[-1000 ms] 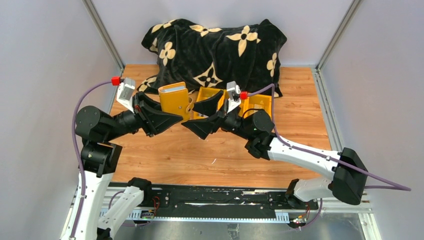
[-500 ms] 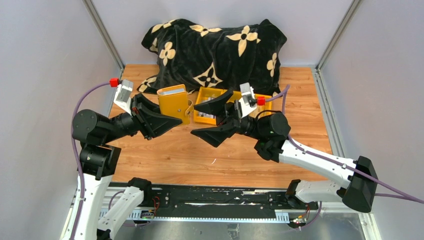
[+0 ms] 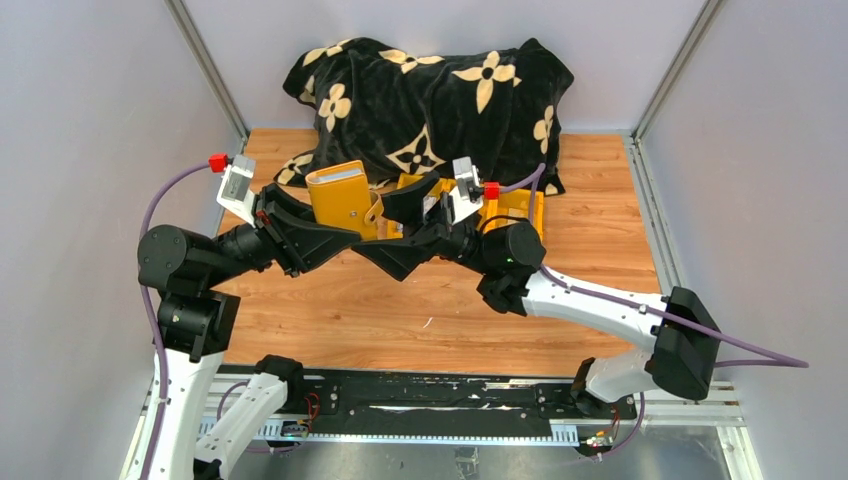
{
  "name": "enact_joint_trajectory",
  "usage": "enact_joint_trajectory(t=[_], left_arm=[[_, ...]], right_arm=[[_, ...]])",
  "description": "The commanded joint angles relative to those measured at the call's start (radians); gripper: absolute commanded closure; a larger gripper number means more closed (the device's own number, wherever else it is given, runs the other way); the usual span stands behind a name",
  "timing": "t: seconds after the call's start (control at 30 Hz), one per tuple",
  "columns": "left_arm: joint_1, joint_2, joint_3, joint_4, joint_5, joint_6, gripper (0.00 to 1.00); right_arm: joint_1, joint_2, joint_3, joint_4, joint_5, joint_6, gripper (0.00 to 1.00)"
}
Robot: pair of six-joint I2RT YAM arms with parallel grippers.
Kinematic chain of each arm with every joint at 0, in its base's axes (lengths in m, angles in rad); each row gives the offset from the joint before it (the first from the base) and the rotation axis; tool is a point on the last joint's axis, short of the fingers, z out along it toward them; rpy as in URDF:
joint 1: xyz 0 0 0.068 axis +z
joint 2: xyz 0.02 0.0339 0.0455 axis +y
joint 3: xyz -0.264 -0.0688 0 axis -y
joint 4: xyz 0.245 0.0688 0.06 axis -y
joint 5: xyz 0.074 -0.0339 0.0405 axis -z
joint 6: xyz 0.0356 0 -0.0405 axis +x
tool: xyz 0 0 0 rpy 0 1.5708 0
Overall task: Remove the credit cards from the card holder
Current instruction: Open the card holder.
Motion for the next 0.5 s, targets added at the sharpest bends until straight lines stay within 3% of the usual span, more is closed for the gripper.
enact_joint_trajectory(t=[0.0,0.47], left_arm=[[-0.006,-0.016,0.031,0.055,0.026,-0.038,1.0],[-0.007,-0.029,0.026,0.057,0.031,-0.06,1.0]], right_arm=[[0.007,0.023,0.029,0.174,0.12,0.033,0.1],[-0.007,0.033,0.054,0.262,0.204,0.012,0.18]])
